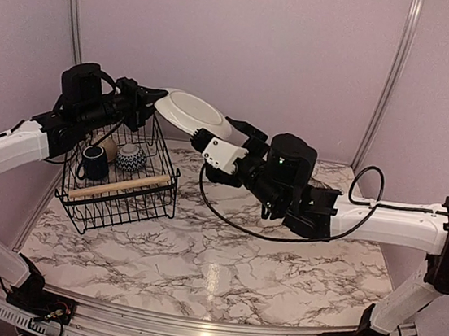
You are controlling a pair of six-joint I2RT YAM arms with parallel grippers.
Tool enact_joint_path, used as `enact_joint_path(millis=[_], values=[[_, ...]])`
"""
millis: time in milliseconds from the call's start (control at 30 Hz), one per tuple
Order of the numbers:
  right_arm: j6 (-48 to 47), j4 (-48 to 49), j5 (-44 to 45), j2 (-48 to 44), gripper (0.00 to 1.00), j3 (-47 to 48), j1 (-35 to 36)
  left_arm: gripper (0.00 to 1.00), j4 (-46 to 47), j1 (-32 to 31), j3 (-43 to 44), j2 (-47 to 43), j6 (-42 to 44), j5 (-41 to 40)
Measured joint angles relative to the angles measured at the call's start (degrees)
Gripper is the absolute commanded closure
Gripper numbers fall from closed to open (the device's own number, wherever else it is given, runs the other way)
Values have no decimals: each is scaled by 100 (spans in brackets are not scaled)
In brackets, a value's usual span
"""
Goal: Unload the mixed dishes from the dish rack
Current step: Pass from the left arm to the right
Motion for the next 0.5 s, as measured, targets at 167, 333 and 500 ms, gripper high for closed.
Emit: enact_joint_path(millis=[167,333,500], values=[[-461,356,426,310,35,297,127,100,22,-138,-33,109,-136,-57],[-907,953,807,745,42,343,188,100,144,-188,-127,107,-203,-81],[-1204,1353,1152,1156,47,452,190,100,138,-208,-197,107,-229,-76]])
